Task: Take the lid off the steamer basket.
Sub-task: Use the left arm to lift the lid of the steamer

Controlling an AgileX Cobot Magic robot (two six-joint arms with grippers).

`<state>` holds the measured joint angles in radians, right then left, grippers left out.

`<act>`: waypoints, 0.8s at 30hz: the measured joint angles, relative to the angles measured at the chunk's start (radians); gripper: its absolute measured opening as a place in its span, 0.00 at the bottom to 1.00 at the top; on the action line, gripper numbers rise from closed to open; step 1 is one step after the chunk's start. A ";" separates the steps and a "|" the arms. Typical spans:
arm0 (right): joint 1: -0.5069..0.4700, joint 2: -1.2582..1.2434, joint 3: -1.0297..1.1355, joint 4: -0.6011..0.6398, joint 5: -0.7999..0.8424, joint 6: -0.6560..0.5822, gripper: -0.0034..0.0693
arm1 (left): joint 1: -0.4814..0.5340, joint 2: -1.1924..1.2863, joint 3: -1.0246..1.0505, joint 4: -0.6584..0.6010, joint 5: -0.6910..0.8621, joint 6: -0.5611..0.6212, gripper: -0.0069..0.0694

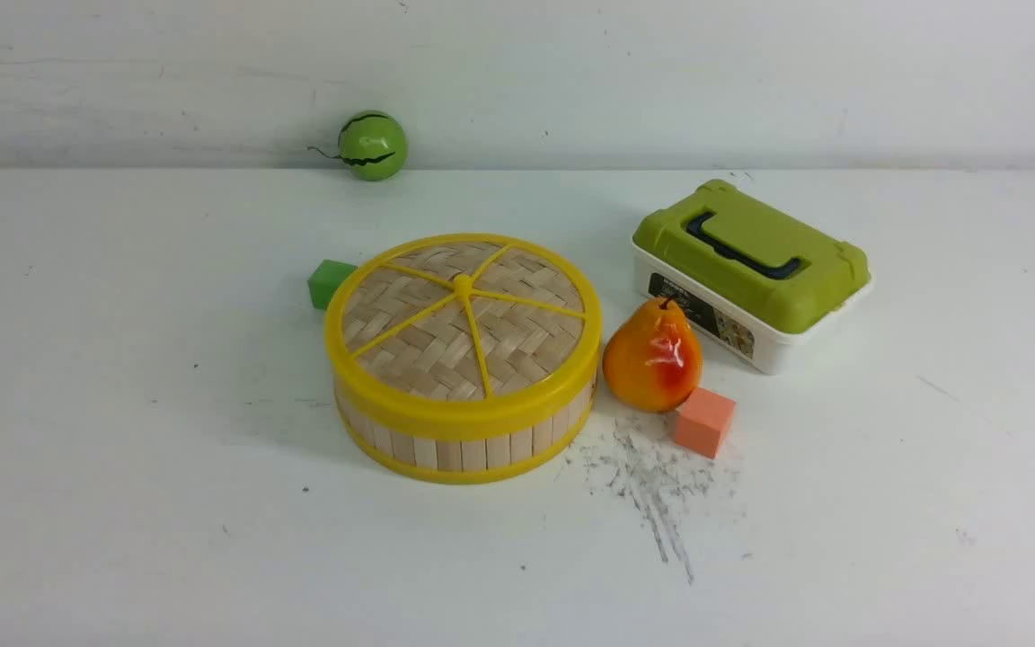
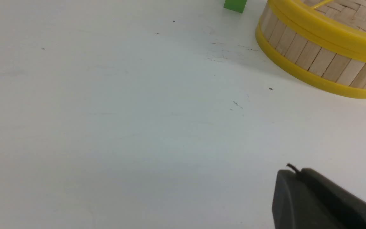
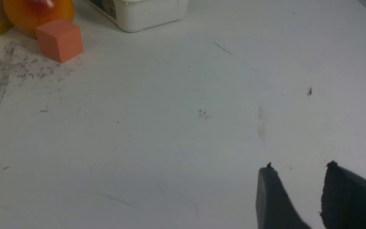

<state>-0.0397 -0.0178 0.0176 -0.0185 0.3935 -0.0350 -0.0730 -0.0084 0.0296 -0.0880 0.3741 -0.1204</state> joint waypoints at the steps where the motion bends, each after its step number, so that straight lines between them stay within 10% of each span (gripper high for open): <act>1: 0.000 0.000 0.000 0.000 0.000 0.000 0.38 | 0.000 0.000 0.000 0.000 0.000 0.000 0.10; 24: 0.000 0.000 0.000 0.000 0.000 0.000 0.38 | 0.000 0.000 0.000 0.000 0.000 0.000 0.12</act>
<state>-0.0397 -0.0178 0.0176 -0.0185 0.3935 -0.0350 -0.0730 -0.0084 0.0296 -0.0880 0.3741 -0.1204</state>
